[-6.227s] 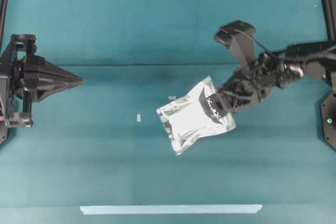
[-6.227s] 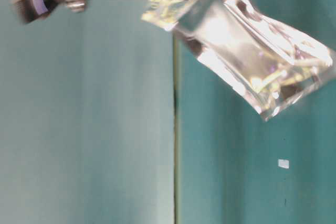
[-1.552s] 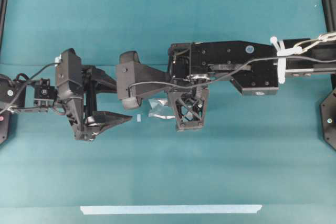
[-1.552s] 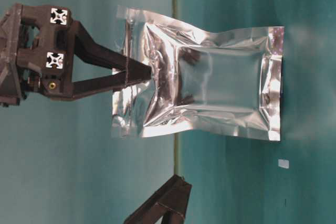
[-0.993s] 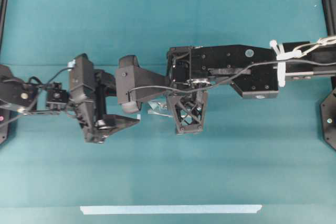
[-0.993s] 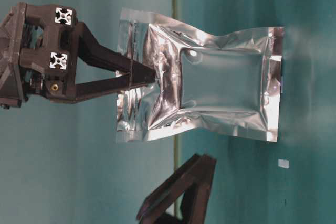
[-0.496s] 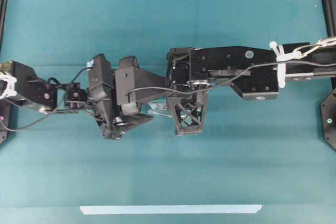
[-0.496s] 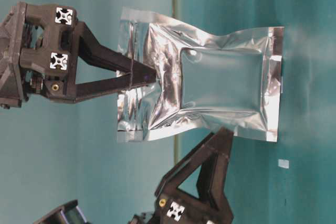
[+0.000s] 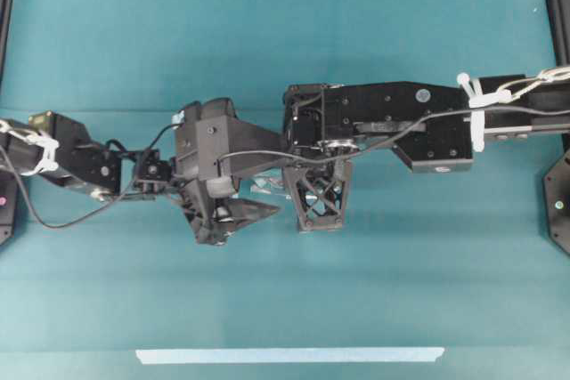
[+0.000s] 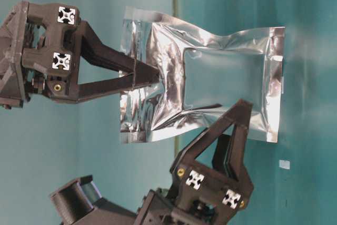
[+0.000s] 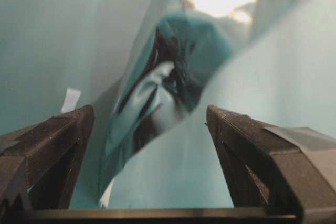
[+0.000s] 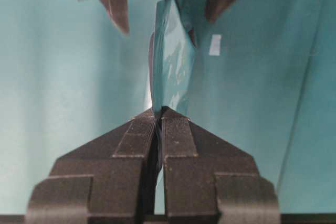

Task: Hand over the silver zip bag and make it stand upright.
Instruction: 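Close the left gripper on the bag's bottom edge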

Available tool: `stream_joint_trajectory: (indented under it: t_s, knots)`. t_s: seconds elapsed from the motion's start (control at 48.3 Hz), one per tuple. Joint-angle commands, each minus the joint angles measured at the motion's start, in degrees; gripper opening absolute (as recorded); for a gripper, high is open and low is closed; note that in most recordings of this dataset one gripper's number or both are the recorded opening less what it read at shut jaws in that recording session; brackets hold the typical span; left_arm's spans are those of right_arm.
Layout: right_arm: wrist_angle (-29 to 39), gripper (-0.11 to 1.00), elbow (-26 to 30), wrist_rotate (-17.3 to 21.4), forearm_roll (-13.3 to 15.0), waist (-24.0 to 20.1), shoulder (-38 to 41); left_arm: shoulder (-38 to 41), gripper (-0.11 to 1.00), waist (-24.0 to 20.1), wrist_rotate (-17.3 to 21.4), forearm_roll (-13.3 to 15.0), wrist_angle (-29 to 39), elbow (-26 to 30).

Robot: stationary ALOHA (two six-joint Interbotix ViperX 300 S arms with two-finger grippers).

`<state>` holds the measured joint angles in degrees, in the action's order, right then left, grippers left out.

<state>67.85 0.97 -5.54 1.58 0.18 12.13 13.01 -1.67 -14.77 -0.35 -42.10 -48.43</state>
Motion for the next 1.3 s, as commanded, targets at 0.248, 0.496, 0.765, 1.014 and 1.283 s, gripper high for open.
stream_joint_trajectory:
  t_s: [0.248, 0.496, 0.765, 1.014, 1.283]
  knots:
    - [-0.26, 0.01, -0.26, 0.53, -0.09, -0.18, -0.79, 1.85, 0.94, 0.09, 0.00, 0.00, -0.62, 3.69]
    - [-0.35, 0.01, -0.35, 0.62, -0.09, -0.18, -0.79, 2.55, 0.93, 0.09, 0.00, -0.09, 0.53, 5.10]
    - [-0.35, 0.01, -0.35, 0.70, -0.09, -0.18, -0.79, 2.64, 0.65, 0.09, 0.53, -0.09, 1.49, 5.10]
    - [-0.35, 0.01, -0.35, 0.79, -0.09, -0.18, -0.79, 2.64, 0.38, 0.26, 1.05, -0.09, 2.02, 4.92]
    - [-0.26, 0.01, -0.35, 0.79, -0.09, -0.18, -0.79, 2.64, 0.37, 0.18, 3.25, -0.09, 3.87, 4.92]
